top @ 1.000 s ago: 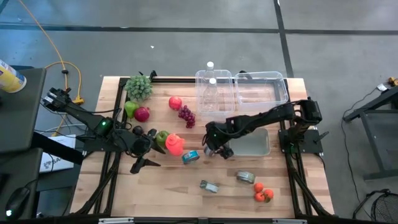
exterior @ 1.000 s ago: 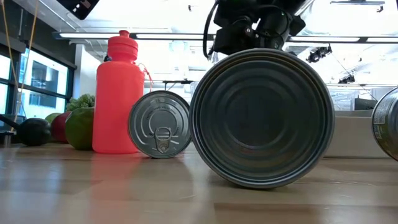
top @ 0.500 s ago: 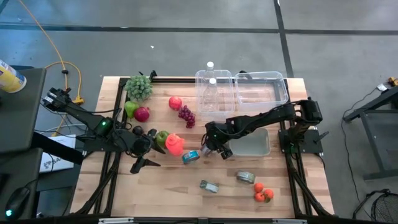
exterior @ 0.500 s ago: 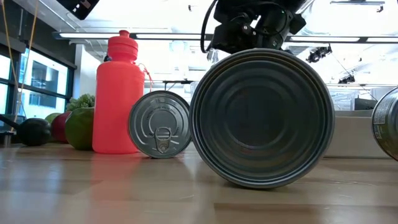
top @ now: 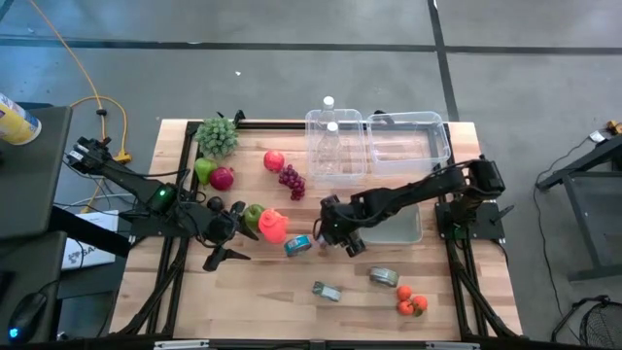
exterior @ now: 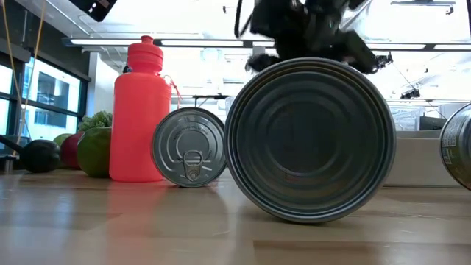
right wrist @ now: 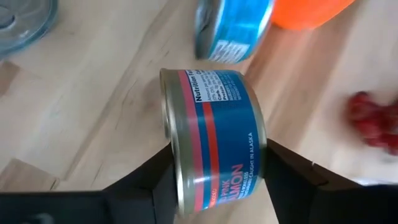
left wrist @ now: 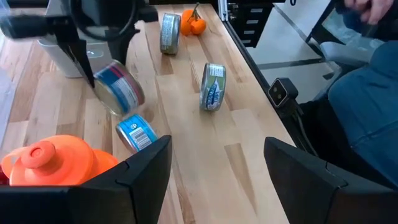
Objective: Pick & Place Food Item
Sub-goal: Put the blue pink tuna can into the gray bin
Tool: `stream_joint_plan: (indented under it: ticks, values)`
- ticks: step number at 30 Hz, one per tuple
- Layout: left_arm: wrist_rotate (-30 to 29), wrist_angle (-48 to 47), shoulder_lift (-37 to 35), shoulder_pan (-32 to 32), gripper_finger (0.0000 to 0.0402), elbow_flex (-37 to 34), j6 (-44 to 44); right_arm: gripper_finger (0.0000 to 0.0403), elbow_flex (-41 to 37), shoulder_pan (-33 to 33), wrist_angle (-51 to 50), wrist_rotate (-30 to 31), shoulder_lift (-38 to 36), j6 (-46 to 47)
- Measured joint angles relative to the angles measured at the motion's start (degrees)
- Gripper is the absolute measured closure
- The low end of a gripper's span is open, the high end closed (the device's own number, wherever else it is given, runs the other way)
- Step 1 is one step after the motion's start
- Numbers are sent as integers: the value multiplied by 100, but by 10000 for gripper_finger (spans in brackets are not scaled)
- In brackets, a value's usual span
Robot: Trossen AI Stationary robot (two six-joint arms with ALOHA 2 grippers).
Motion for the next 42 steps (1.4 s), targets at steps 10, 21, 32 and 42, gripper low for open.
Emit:
stream_joint_plan:
  ticks: [10,21,32,42]
  values:
    - [0,0,0,0,156,0,-15,219,1405,383,-2135,813,0,572]
    - [0,-2,-2,0,156,0,-33,238,2204,654,-3886,1035,-4,2232]
    - [2,-11,0,0,156,0,-68,217,2411,864,-5085,1169,-368,3505]
    - [568,-48,-2,-2,156,0,-76,218,2267,559,-5650,1340,-455,3955]
